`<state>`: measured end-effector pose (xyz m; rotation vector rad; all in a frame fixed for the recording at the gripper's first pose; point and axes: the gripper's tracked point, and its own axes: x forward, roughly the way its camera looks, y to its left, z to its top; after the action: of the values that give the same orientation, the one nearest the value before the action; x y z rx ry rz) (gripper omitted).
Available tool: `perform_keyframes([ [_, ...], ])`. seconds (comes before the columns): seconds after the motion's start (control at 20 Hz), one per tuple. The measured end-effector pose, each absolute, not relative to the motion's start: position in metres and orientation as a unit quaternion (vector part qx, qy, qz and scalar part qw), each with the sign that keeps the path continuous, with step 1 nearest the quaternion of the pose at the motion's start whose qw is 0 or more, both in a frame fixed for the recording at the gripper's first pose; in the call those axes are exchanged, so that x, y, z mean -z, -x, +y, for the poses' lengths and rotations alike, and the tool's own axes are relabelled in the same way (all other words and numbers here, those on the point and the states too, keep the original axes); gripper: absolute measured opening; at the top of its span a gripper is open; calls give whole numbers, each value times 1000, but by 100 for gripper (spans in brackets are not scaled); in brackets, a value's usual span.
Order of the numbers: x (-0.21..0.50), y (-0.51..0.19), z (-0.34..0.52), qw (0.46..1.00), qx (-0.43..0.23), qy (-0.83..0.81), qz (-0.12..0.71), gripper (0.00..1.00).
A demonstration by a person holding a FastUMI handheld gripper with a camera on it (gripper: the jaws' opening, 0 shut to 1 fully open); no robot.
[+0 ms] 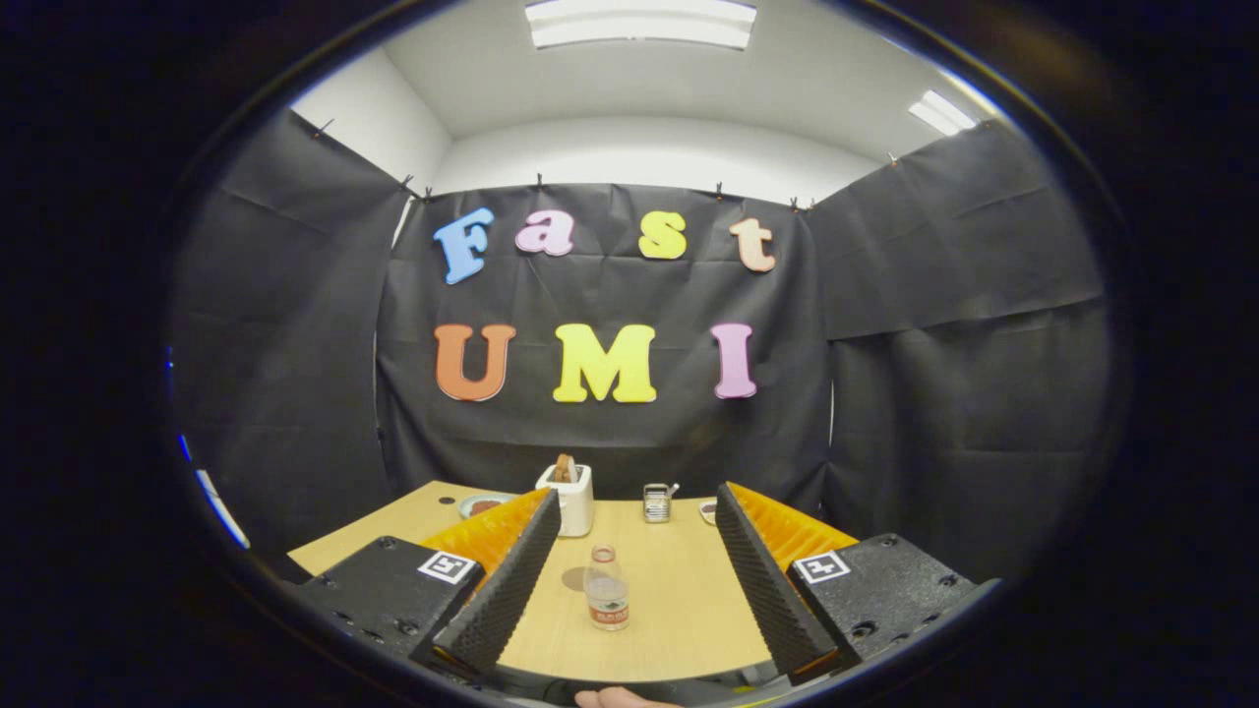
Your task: Take the bottle from table, then pour the juice into the cup, finally place the bottle on the coaster
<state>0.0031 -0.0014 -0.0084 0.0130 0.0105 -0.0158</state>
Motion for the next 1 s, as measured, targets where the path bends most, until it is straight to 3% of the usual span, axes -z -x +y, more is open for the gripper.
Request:
perform_keyframes([
  [1.0,98,-48,26,1000,-17,-17,7,100],
])
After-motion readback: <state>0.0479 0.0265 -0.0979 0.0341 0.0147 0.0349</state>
